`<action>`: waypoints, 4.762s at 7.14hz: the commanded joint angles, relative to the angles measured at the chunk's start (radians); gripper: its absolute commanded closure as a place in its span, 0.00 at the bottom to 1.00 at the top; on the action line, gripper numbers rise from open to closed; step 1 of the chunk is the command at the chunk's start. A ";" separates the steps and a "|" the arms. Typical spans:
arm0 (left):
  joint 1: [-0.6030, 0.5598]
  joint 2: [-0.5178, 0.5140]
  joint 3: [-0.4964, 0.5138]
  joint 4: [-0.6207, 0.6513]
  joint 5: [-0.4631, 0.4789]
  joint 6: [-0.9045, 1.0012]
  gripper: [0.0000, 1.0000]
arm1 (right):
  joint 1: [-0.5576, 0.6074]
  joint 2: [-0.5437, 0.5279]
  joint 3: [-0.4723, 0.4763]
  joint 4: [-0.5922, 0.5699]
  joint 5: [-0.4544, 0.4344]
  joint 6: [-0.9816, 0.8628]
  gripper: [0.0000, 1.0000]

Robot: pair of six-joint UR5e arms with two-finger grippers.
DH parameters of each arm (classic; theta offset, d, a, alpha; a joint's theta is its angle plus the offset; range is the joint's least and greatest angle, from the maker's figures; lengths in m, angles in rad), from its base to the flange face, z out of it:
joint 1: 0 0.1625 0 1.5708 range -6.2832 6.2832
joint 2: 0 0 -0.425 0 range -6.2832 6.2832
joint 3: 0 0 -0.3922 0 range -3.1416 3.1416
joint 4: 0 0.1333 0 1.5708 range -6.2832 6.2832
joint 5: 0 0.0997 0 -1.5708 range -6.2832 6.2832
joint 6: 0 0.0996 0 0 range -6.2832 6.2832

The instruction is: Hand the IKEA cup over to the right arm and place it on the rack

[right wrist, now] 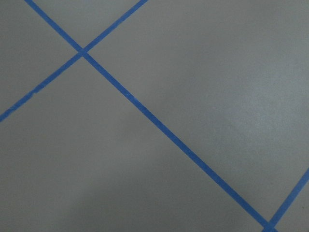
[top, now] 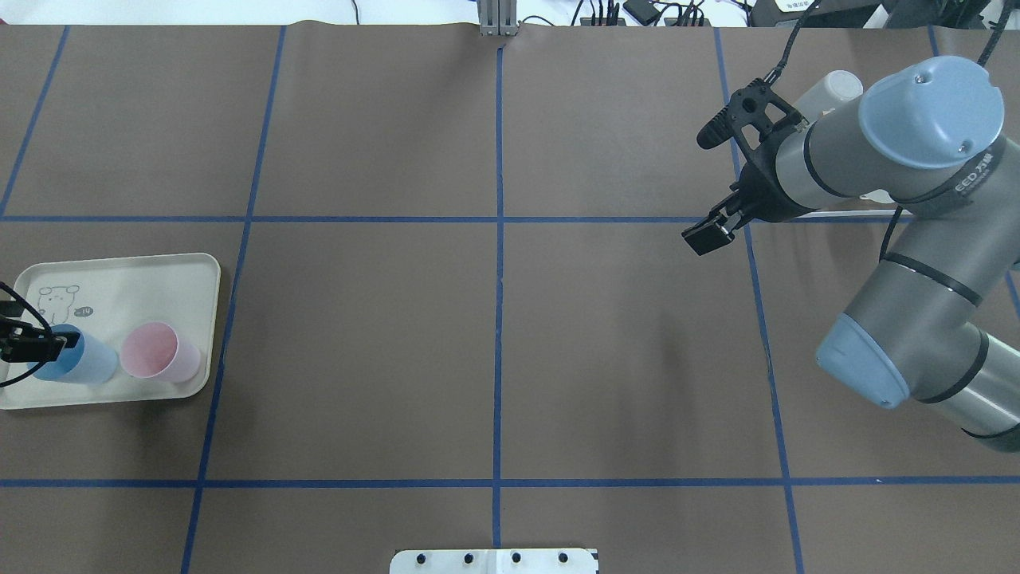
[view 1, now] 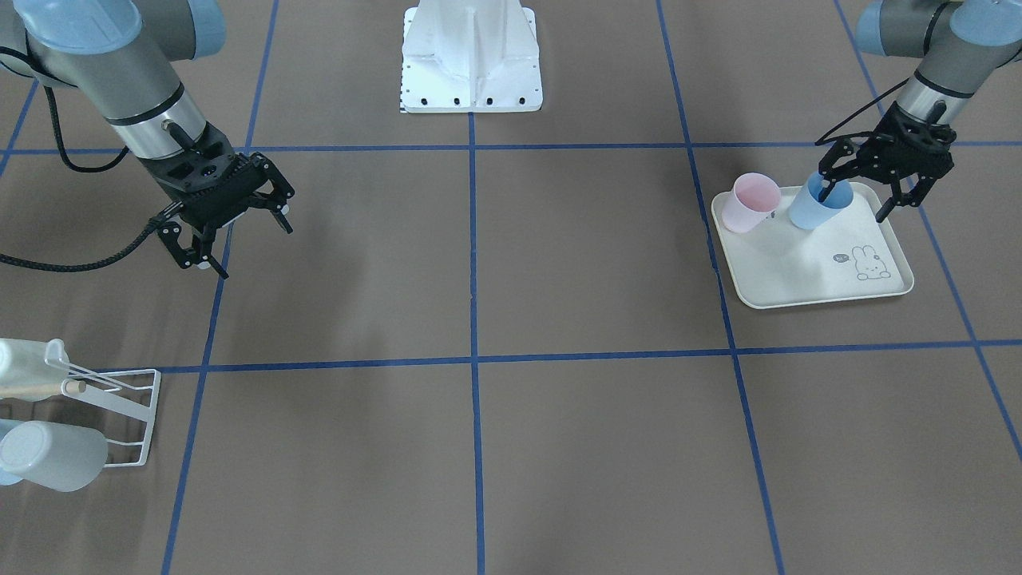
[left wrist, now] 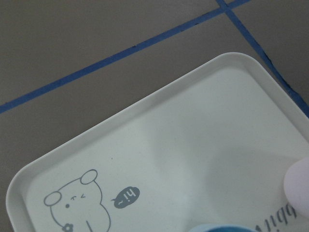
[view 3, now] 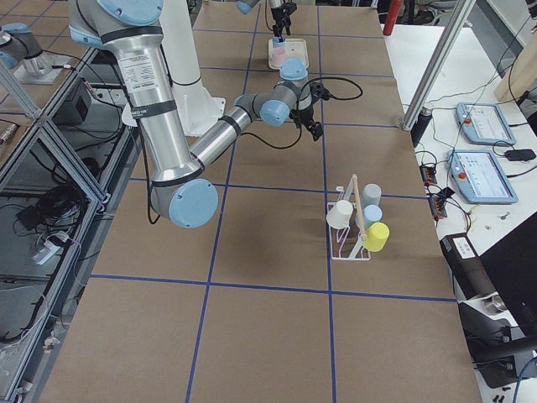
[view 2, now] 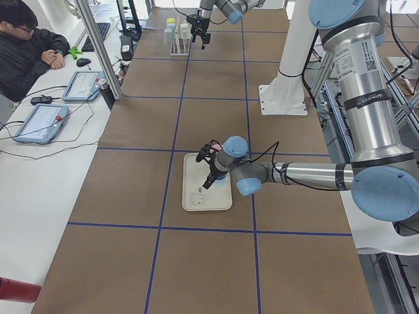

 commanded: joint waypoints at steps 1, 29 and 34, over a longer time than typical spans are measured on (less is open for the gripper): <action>0.001 0.004 0.016 -0.034 -0.003 0.001 0.91 | 0.000 0.000 -0.001 0.000 -0.001 0.000 0.02; 0.261 -0.722 -0.092 0.087 -0.075 -0.970 1.00 | -0.522 0.063 -0.277 1.132 -0.629 0.022 0.02; 0.270 -0.723 -0.078 0.087 -0.069 -0.968 1.00 | -0.522 0.072 -0.271 1.132 -0.661 -0.060 0.03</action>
